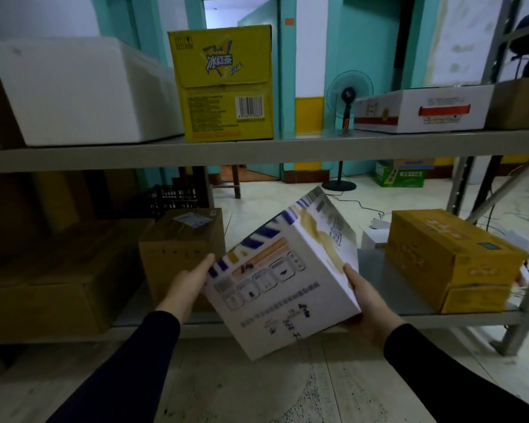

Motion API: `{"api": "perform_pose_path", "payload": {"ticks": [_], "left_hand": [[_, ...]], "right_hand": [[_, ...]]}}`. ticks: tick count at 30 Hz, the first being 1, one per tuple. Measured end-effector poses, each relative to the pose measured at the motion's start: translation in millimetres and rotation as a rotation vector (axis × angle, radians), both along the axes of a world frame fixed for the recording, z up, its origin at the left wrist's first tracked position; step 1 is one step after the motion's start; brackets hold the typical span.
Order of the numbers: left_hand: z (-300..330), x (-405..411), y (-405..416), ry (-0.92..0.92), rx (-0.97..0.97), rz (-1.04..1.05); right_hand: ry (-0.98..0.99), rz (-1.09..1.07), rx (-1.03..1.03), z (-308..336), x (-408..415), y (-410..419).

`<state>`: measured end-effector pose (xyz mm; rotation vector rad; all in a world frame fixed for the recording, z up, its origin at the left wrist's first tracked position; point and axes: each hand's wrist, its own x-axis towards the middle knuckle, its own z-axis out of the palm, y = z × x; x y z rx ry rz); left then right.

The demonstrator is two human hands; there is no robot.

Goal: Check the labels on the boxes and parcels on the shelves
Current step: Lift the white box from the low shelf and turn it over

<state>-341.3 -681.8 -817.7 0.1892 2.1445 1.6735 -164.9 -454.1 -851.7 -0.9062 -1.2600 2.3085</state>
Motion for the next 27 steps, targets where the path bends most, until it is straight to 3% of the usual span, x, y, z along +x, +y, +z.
{"api": "perform_pose_path", "payload": {"ticks": [3,5,9,13,17,22,25,27], "left_hand": [[1.6,4.9,-2.7,-0.308,0.330,-0.071],[7.6,9.3,1.0,-0.323,0.427,-0.066],[13.7,13.3,7.9,-0.213,0.374,0.018],[9.1,10.9,14.0,-0.097,0.303,0.016],[4.4,13.5,22.0,0.082,0.204,-0.023],[0.5,16.6,26.5,0.152,0.140,-0.076],[-0.7,12.5,17.9,0.063,0.205,-0.069],[-10.9,5.1,6.7,-0.021,0.128,0.022]], "right_hand": [[0.007,0.018,-0.057,-2.8,0.5,-4.3],[0.020,0.004,-0.067,-5.3,0.9,-8.7],[-0.102,0.064,0.050,-6.4,5.6,-2.6],[-0.259,-0.106,0.463,8.5,2.1,10.5],[-0.142,0.069,0.262,34.4,-9.6,15.5],[-0.204,0.094,0.395,21.1,-15.1,4.1],[-0.220,0.069,0.382,11.7,-9.4,8.3],[-0.216,0.060,0.350,6.5,-5.8,12.0]]}}
